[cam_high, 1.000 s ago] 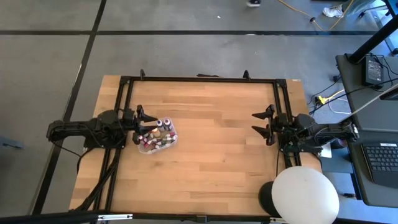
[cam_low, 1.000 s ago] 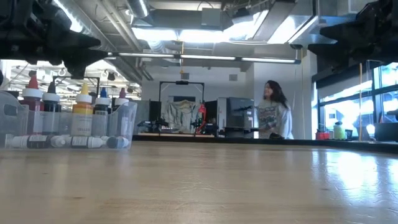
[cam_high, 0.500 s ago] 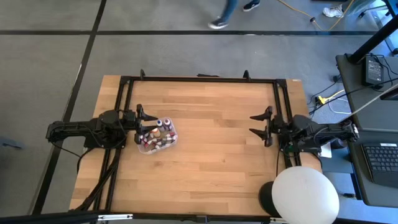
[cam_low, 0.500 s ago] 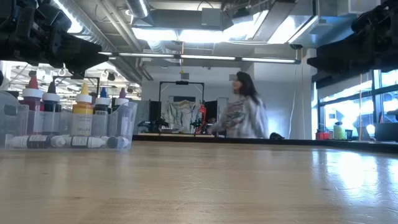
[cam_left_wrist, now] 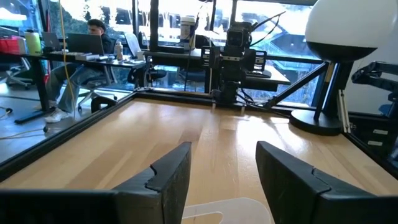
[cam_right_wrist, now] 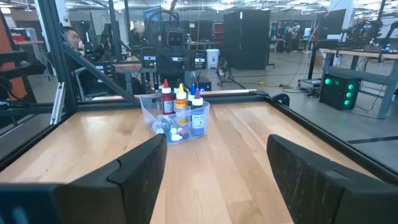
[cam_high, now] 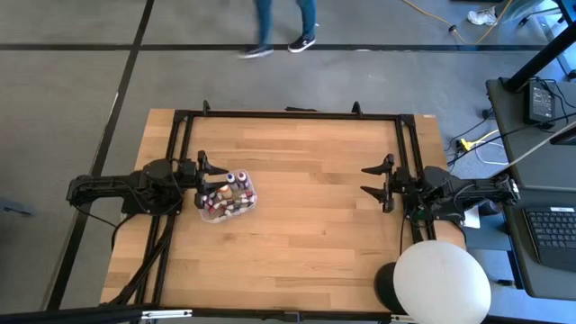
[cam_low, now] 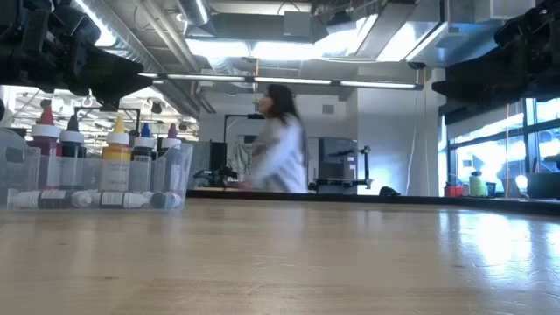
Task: Pick & Place food coloring
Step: Return to Home Position
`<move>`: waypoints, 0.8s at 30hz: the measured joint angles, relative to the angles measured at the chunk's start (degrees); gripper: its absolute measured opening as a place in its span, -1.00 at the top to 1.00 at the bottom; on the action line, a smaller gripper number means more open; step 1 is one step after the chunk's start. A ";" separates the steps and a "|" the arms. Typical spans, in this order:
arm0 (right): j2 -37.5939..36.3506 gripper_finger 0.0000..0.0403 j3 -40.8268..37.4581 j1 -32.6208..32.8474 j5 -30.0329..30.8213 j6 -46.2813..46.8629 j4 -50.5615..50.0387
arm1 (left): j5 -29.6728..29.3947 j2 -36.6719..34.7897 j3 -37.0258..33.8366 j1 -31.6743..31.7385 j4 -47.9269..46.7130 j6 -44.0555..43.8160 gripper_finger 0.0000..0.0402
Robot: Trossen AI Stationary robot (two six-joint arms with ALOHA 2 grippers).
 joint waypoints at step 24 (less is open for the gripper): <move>0.04 -0.39 0.02 0.02 0.02 -0.02 0.00 | 0.02 0.00 0.00 0.00 -0.02 -0.04 0.13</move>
